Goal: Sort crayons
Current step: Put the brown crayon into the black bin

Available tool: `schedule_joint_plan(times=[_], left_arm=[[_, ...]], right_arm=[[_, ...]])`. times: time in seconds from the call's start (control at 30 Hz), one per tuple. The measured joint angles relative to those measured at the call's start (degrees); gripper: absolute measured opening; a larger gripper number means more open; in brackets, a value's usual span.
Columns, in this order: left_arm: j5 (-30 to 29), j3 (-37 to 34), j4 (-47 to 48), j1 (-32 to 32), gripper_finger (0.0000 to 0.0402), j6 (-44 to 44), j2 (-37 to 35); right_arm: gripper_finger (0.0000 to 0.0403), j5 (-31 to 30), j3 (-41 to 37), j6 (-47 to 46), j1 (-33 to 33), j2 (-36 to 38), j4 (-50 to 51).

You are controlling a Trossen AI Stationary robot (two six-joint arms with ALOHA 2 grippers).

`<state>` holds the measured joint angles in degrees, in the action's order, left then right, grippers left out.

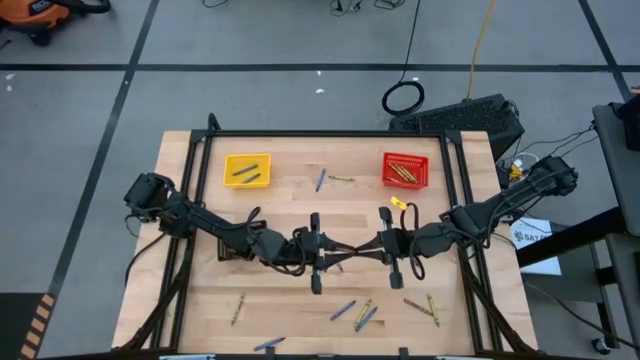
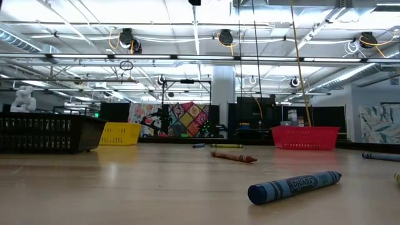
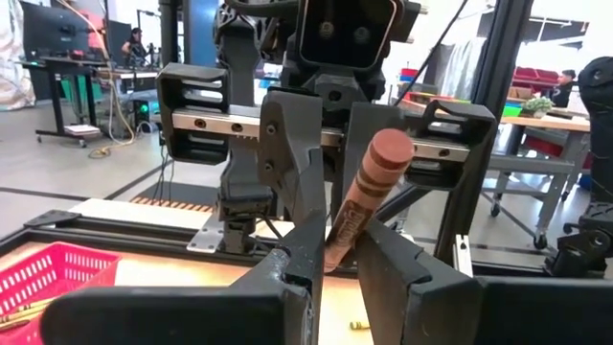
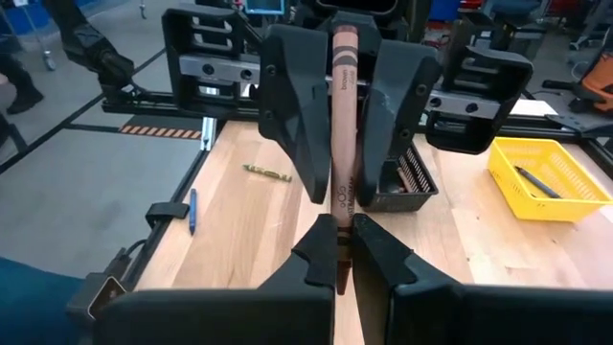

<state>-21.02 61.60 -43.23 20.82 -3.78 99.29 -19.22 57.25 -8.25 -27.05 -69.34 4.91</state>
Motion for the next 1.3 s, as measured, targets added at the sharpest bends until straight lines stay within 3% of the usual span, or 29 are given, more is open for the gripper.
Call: schedule_joint_plan(times=[0.2, 0.4, 0.67, 1.03, 1.3], left_arm=[[0.1, 0.0, 0.3, -0.2, 0.0054, -0.3, 0.0], [0.1, 0.0, 0.4, -0.2, 0.0010, -0.2, 0.0], [0.1, 0.1, 1.6, -0.2, 0.0011, -0.2, 0.0], [0.0, 0.1, 2.4, -0.2, 0.0011, -0.3, 0.0], [-1.9, 0.1, 10.7, 0.7, 0.0011, -0.4, -1.0]], right_arm=[[0.0000, 0.0, 0.0, 0.0, 0.0, 0.0, 0.0], [0.0000, 0.0, 0.0, -0.1, 0.0, 0.0, 0.0], [0.0004, 0.0, 0.0, -0.1, 0.0, 0.0, 0.5], [0.0060, 0.0, 0.0, -1.5, 0.0, 0.0, 1.0], [0.0088, 0.0, 0.0, -7.3, 0.0, 1.0, 11.3]])
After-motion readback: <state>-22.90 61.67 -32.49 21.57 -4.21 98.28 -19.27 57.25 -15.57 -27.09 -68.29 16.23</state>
